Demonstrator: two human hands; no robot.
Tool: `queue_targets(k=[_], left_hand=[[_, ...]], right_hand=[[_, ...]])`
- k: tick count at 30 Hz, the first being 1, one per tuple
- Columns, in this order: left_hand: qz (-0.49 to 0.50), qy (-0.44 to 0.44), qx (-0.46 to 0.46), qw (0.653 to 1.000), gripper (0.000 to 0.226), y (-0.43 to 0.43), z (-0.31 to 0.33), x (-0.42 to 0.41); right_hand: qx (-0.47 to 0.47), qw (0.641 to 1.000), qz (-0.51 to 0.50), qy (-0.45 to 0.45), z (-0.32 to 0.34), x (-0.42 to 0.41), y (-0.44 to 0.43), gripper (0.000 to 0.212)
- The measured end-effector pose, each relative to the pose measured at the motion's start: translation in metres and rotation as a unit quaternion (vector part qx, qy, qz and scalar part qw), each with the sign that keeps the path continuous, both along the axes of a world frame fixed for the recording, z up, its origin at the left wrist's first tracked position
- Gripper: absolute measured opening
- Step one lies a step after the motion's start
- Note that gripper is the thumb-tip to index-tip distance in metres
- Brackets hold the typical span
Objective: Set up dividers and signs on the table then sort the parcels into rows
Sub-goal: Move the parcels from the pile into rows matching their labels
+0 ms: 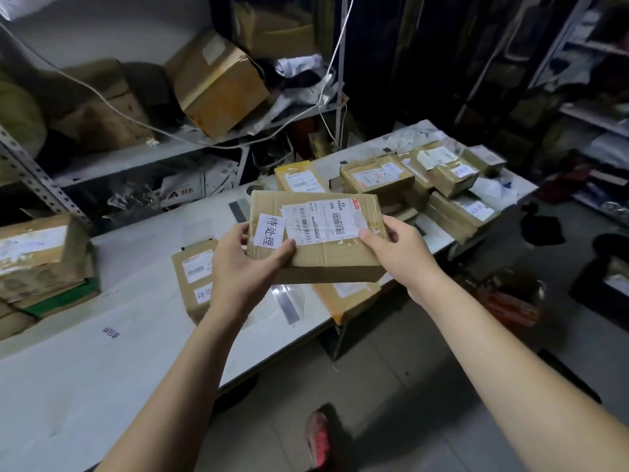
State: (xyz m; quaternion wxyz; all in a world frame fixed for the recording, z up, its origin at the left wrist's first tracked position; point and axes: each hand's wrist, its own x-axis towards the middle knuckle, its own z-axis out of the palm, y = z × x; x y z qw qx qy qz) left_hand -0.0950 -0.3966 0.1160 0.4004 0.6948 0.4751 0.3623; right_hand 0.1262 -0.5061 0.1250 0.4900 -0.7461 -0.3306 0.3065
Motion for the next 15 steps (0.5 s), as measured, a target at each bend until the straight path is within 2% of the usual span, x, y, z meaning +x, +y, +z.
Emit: queue_targets(k=[7,12,15], left_hand=[[0.101,-0.055,0.001,0.993,0.044,0.056,0.001,0.011],[0.152,-0.066,-0.013,0.986,0.042,0.088,0.010,-0.009],[0.180,-0.054,-0.028,0.982,0.044,0.099,0.009,-0.025]], right_hand=[[0.004,0.998,0.066,-0.006,0.011,0.022,0.071,0.037],[-0.003,0.993,0.121,0.006,0.005,0.017,0.128,0.052],[-0.018,0.988,0.151,0.017,-0.002,0.005,0.160,0.045]])
